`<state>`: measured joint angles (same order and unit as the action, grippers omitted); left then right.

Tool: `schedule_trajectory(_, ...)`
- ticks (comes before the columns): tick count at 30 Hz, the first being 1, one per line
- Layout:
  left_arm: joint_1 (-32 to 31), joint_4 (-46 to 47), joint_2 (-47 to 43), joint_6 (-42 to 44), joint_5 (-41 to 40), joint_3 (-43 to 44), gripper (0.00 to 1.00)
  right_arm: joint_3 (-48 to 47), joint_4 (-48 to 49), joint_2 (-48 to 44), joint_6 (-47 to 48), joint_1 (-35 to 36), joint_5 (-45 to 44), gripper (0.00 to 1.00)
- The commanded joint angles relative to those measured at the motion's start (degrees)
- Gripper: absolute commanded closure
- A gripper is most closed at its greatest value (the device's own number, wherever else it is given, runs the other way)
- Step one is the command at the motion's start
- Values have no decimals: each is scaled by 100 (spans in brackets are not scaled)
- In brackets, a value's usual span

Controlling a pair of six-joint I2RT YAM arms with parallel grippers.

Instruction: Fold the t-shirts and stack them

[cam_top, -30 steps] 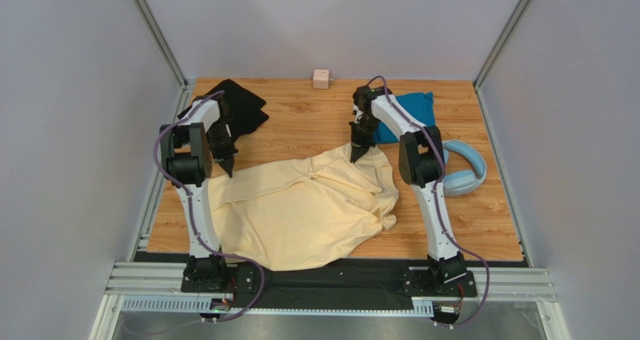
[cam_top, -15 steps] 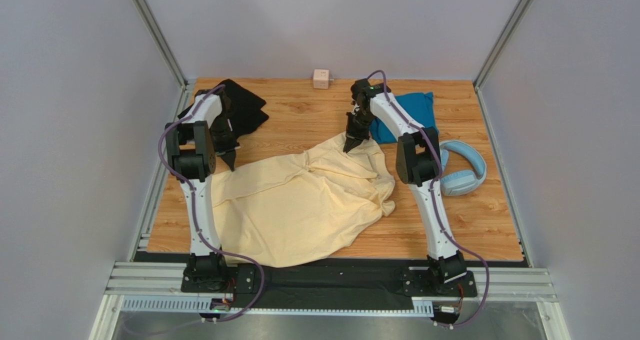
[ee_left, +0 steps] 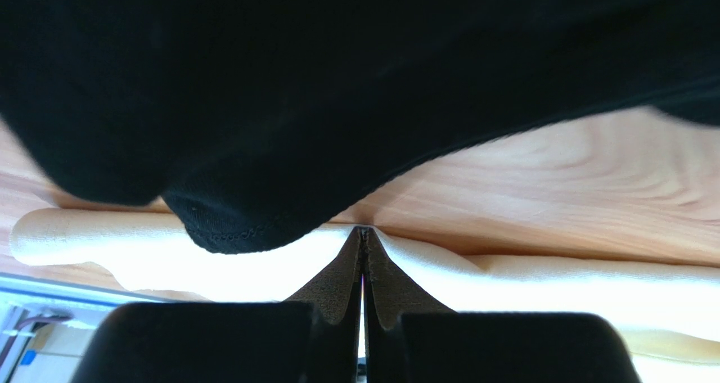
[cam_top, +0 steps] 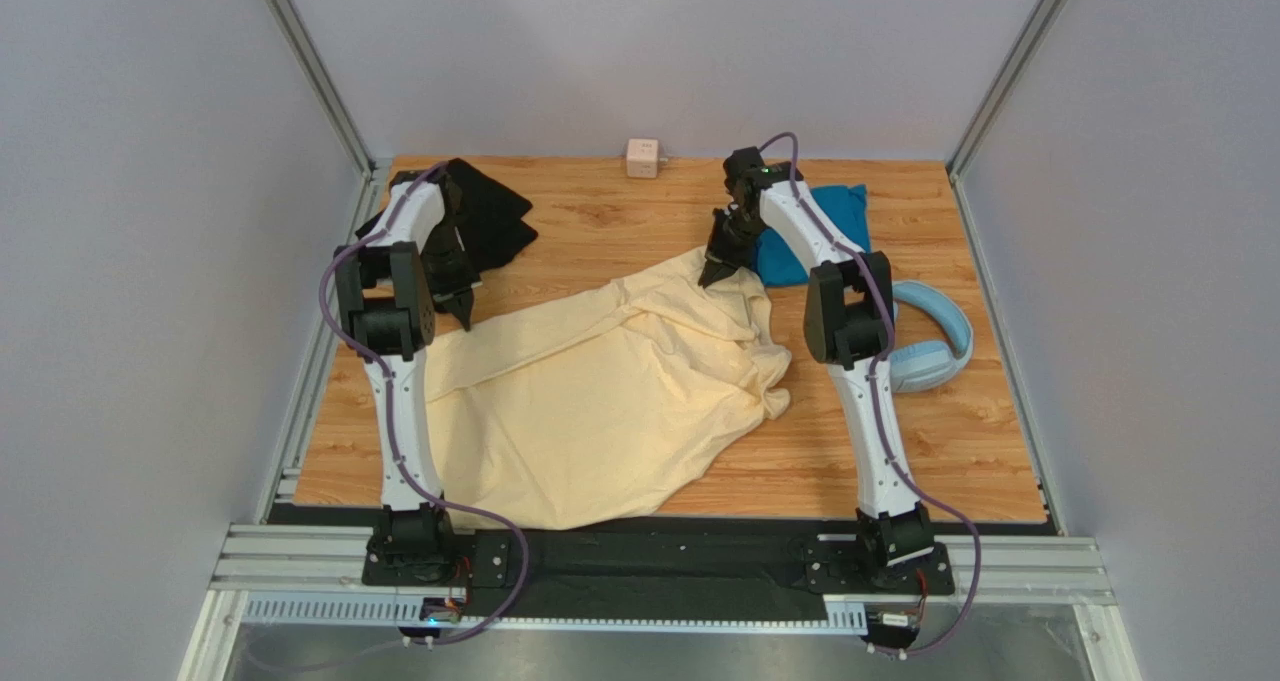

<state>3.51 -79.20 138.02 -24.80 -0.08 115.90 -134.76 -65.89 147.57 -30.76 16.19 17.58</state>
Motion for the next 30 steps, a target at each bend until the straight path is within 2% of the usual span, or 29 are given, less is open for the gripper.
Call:
schedule_trajectory(1,1,19,313,-210,25,565,100,-121,533,141,-44,-124,-528,100)
schedule_trajectory(6,36,-8,401,-280,-115,864,100,-156,717,123,0,-160,-212,100)
schedule_trajectory(7,62,-69,428,-271,-89,925,100,-156,752,114,26,-160,-116,96)
schedule_trajectory(8,71,-122,480,-263,-63,1030,100,-165,770,106,105,-186,111,78)
schedule_trajectory(9,71,-157,472,-245,-71,1049,100,-139,779,45,158,-168,235,71)
schedule_trajectory(11,62,-122,315,-245,-71,953,100,80,892,-70,202,-177,508,65)
schedule_trajectory(14,71,141,-97,-219,-106,392,100,449,1077,-333,211,-203,623,59)
schedule_trajectory(15,71,202,-213,-227,-115,68,100,529,1148,-473,237,-221,676,54)
schedule_trajectory(21,71,554,-890,-157,-203,-901,100,627,1438,-606,282,-230,1106,52)
schedule_trajectory(30,62,634,-1119,-78,-300,-1245,100,714,1886,-843,308,-28,1528,52)
